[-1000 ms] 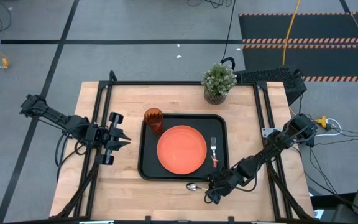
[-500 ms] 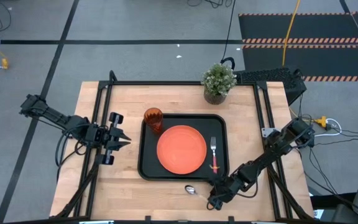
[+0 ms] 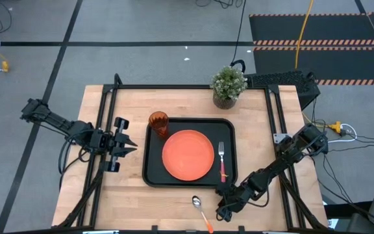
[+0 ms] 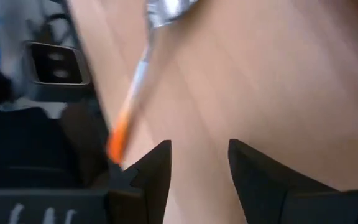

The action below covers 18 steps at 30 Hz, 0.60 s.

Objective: Pick and place plate/cup/fork/spoon on tray
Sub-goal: Put the orange spoon on the black serving tray

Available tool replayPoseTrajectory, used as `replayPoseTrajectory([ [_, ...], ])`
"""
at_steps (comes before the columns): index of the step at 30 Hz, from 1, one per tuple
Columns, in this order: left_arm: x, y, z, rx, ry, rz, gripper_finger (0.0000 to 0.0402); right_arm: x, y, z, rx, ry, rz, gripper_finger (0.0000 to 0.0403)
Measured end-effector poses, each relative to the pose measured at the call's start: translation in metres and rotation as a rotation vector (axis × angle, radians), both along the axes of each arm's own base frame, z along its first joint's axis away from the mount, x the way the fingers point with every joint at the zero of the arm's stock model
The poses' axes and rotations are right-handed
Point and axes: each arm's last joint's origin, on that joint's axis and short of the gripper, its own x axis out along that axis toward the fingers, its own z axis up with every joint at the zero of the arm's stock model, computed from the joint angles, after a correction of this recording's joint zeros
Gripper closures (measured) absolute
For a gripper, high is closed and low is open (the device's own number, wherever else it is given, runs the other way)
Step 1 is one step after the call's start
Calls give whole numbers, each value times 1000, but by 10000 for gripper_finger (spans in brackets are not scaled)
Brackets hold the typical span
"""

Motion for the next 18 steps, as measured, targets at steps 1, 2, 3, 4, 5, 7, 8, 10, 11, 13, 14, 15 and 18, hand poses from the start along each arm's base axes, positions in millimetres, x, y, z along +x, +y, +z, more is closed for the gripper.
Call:
replayPoseTrajectory([
  [1,0,0,0,0,0,0,360,2,1,1,18,-19,0,252],
  [2,0,0,0,0,0,0,360,3,2,3,33,-36,1,252],
  [3,0,0,0,0,0,0,360,3,3,4,45,-50,0,252],
  [4,0,0,0,0,0,0,360,4,3,6,59,-68,0,253],
  [5,0,0,0,0,0,0,360,6,4,9,73,-88,-1,253],
  [7,0,0,0,0,0,0,360,7,5,15,87,-126,8,253],
  [8,0,0,0,0,0,0,360,7,5,17,92,-141,12,253],
  [10,0,0,0,0,0,0,360,10,5,24,118,-194,14,253],
  [11,0,0,0,0,0,0,360,12,5,29,134,-233,15,253],
  [13,0,0,0,1,0,0,360,17,5,42,159,-351,5,253],
  [14,0,0,0,0,0,0,360,20,4,49,166,-426,-4,253],
  [15,0,0,0,0,0,0,360,23,4,55,167,-507,-19,253],
  [18,0,0,0,0,0,0,360,29,2,77,146,-776,-63,253],
])
